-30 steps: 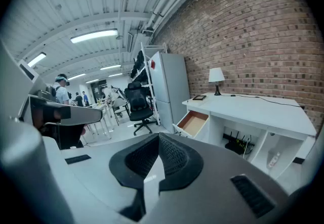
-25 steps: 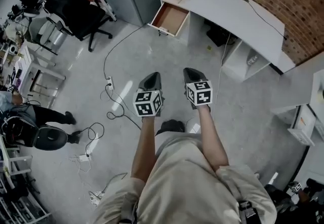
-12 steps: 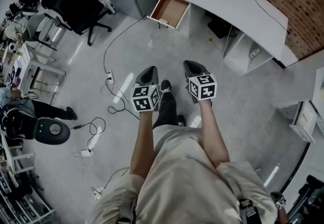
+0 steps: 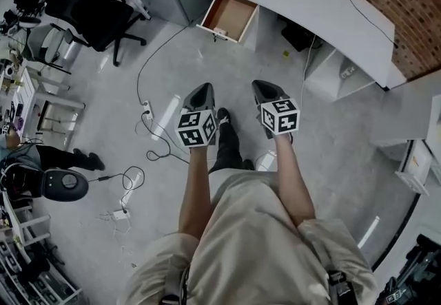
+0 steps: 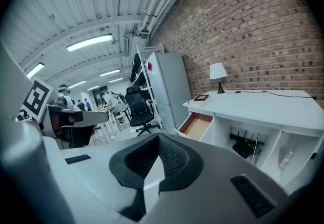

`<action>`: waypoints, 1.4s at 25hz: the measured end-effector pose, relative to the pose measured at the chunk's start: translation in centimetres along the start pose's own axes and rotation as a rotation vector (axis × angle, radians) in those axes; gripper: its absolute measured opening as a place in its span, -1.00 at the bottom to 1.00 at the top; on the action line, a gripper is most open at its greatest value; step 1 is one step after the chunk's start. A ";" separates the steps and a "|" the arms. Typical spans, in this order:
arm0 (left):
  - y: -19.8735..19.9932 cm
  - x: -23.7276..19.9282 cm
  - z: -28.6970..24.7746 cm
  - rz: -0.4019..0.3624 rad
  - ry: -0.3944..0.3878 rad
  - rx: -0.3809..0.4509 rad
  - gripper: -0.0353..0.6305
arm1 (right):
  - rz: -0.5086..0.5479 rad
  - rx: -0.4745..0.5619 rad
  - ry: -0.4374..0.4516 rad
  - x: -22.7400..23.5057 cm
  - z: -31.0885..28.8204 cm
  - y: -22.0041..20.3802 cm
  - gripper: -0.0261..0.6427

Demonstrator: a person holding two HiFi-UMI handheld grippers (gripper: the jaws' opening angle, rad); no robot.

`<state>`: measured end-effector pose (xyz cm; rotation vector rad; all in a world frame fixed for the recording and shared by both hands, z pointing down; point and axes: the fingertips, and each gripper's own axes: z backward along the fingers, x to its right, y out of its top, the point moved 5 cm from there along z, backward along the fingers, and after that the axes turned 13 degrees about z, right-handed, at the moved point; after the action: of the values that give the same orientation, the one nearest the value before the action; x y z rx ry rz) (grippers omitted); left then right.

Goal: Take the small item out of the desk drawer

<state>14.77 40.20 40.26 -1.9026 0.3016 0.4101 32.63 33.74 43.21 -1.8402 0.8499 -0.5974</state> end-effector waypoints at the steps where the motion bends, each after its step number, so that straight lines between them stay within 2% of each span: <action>1: 0.5 -0.5 -1.0 0.005 -0.002 -0.001 -0.84 | 0.001 -0.006 0.000 0.5 -0.9 0.3 -0.85; 4: 2.0 -2.4 -3.8 0.019 -0.003 -0.005 -0.85 | -0.002 -0.020 0.002 1.7 -4.1 1.1 -0.85; 9: 5.0 -5.1 -8.7 0.041 -0.023 -0.015 -0.84 | -0.082 -0.038 -0.014 4.1 -10.2 2.5 -0.85; 17: 10.4 -8.4 -17.3 0.039 -0.074 -0.051 -0.84 | -0.078 -0.061 -0.016 7.5 -18.8 6.9 -0.85; 27: 15.0 -13.1 -27.3 0.056 -0.127 -0.109 -0.84 | -0.167 -0.048 -0.029 11.7 -28.9 10.4 -0.85; 31: 16.8 -14.8 -29.2 0.046 -0.137 -0.121 -0.84 | -0.241 -0.024 -0.051 12.7 -31.4 11.2 -0.85; 35: 17.6 -16.3 -29.6 0.053 -0.130 -0.120 -0.84 | -0.263 -0.015 -0.058 12.7 -32.4 11.6 -0.85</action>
<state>-2.96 6.52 41.98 -1.9775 0.2467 0.5965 14.05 2.22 45.76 -1.9896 0.5788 -0.6986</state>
